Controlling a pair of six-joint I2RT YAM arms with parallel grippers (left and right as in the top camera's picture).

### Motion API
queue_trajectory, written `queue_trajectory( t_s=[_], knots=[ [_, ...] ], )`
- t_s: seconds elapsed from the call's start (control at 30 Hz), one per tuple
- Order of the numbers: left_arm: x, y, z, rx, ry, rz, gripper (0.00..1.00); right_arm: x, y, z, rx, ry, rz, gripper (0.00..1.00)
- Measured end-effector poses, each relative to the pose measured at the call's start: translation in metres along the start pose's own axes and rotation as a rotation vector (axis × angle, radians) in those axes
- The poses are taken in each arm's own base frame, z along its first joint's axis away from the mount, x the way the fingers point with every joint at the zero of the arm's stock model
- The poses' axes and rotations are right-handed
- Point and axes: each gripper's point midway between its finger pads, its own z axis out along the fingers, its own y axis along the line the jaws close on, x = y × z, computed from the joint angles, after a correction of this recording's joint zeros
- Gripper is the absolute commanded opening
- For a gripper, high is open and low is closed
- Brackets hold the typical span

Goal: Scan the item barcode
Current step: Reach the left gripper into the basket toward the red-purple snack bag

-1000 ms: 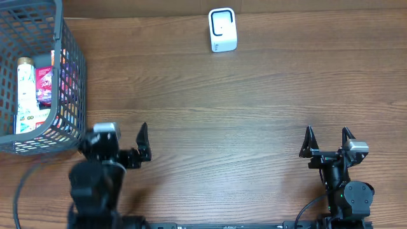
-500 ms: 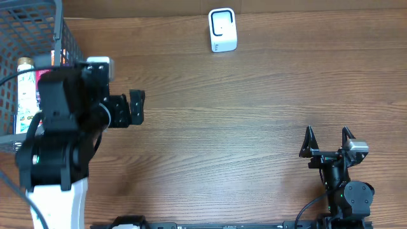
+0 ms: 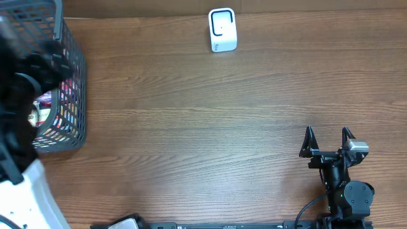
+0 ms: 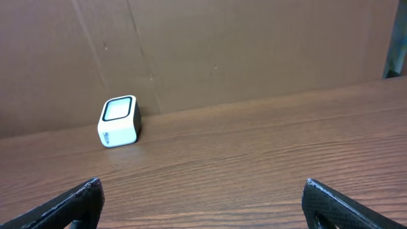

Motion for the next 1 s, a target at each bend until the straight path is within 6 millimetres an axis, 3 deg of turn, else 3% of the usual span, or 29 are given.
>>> queue_trajectory(
  t_s=[0.1, 0.23, 0.43, 0.67, 1.0],
  knots=[
    [-0.009, 0.038, 0.016, -0.077, 0.015, -0.124, 1.0, 0.0, 0.0, 0.0, 0.0, 0.0, 0.0, 1.0],
    [0.002, 0.091, 0.049, -0.154, 0.098, -0.288, 1.0, 0.0, 0.0, 0.0, 0.0, 0.0, 0.0, 1.0],
    [0.013, 0.146, 0.058, -0.251, 0.131, -0.431, 1.0, 0.0, 0.0, 0.0, 0.0, 0.0, -0.001, 1.0],
    [0.014, 0.162, 0.059, -0.287, 0.129, -0.475, 1.0, 0.0, 0.0, 0.0, 0.0, 0.0, 0.0, 1.0],
    [0.045, 0.194, 0.107, -0.383, 0.263, -0.517, 1.0, 0.0, 0.0, 0.0, 0.0, 0.0, 0.0, 1.0]
  ],
)
